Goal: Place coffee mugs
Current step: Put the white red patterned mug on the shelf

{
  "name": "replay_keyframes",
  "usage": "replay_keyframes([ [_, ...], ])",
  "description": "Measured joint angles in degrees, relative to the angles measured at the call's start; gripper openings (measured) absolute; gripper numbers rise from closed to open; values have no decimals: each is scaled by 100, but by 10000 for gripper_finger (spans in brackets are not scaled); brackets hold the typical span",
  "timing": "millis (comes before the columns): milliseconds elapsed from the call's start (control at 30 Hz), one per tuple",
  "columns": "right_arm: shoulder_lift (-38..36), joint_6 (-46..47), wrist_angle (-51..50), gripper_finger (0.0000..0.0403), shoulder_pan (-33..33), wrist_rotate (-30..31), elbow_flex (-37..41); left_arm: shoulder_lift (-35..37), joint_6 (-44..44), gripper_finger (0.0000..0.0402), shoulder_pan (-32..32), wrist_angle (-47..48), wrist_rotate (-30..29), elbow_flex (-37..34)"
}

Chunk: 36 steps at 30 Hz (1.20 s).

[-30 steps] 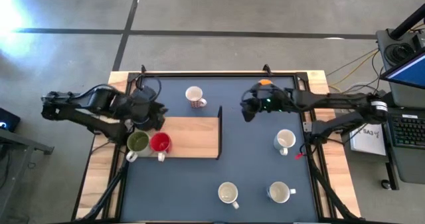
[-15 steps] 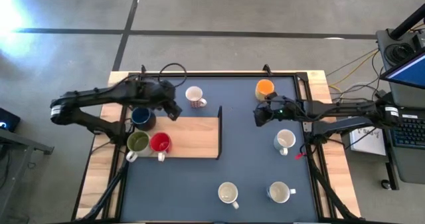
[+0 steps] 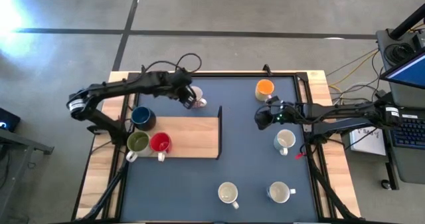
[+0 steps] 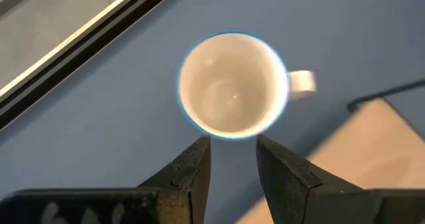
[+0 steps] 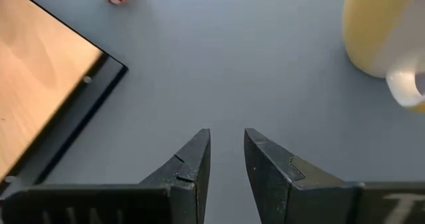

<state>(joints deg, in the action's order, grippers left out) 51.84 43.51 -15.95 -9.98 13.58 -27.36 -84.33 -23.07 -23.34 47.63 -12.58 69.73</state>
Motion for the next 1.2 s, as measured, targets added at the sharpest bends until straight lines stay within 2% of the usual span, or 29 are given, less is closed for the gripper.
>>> replay_keyframes([
  [333,6,0,-18,78,0,0,51,-577,140,103,-559,-106,125,0],
  [800,8,-4,-4,84,-2,0,51,-1187,265,102,-603,-579,162,0],
  [933,8,-5,-2,77,-2,0,51,-1299,396,78,-607,-627,226,0],
  [1067,8,-9,-2,72,-2,0,51,-1308,651,18,-605,-633,709,2],
  [1200,8,-11,-2,75,-2,0,51,-1251,817,15,-596,-589,974,0],
])
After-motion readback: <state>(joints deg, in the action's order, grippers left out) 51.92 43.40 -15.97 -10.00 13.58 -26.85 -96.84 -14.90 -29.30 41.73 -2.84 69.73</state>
